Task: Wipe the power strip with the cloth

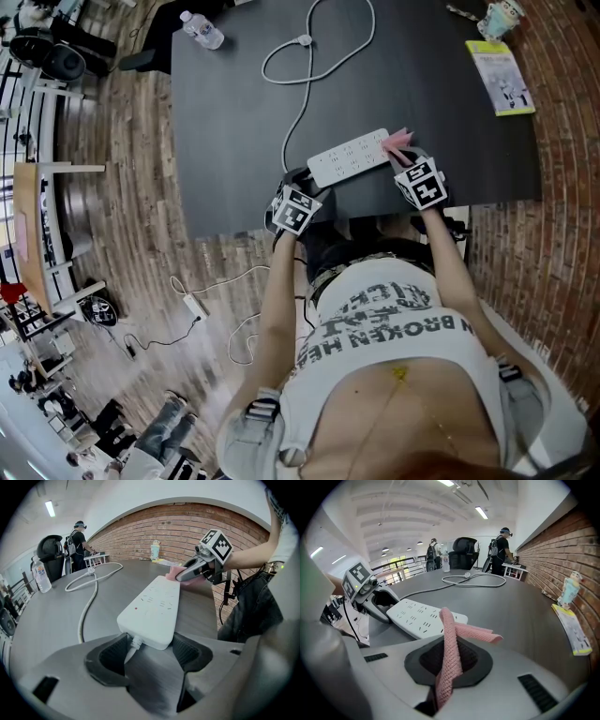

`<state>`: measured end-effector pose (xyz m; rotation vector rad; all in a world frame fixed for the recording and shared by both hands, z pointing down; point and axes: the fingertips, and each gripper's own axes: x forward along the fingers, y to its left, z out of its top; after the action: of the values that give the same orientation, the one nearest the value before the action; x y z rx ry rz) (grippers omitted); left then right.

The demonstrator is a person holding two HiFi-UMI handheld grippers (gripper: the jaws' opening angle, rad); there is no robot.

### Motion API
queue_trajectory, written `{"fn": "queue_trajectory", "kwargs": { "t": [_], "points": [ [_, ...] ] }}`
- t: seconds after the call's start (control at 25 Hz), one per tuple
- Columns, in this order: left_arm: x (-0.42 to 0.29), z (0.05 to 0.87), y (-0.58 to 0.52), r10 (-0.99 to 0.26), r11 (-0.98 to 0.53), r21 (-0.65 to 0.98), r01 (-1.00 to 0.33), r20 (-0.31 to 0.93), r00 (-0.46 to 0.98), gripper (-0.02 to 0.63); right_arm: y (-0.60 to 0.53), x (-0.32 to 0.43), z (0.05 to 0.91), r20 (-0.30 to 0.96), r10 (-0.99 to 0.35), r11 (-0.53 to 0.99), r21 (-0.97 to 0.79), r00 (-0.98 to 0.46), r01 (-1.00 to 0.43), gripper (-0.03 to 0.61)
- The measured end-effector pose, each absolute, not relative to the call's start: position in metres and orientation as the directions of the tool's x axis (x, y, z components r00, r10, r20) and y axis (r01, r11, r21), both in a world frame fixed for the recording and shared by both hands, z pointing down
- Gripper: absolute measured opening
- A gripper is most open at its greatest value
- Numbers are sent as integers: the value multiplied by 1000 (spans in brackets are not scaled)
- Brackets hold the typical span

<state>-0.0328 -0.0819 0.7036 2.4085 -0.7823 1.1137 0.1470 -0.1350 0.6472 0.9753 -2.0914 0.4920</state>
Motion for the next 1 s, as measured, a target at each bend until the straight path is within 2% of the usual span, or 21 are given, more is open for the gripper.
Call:
{"fn": "queue_trajectory", "kwargs": {
  "t": [0.36, 0.6, 0.72, 0.88, 1.0],
  "points": [
    [-31, 698, -83, -336, -775, 96, -625, 774, 536, 282, -137, 152, 648, 773, -502, 595, -16, -388, -803, 17],
    [-32, 700, -81, -335, -784, 94, -614, 768, 545, 282, -138, 154, 648, 772, -491, 566, -70, -404, -821, 17],
    [-32, 680, -76, -328, -774, 107, -624, 775, 540, 282, -137, 147, 640, 757, -506, 607, -29, -414, -794, 17],
    [-36, 649, -82, -423, -730, 82, -678, 725, 543, 281, -136, 124, 620, 695, -512, 695, -10, -505, -718, 17],
    [-29, 624, -80, -485, -706, 88, -702, 663, 570, 249, -130, 111, 612, 666, -496, 730, -28, -558, -683, 17]
  ]
}}
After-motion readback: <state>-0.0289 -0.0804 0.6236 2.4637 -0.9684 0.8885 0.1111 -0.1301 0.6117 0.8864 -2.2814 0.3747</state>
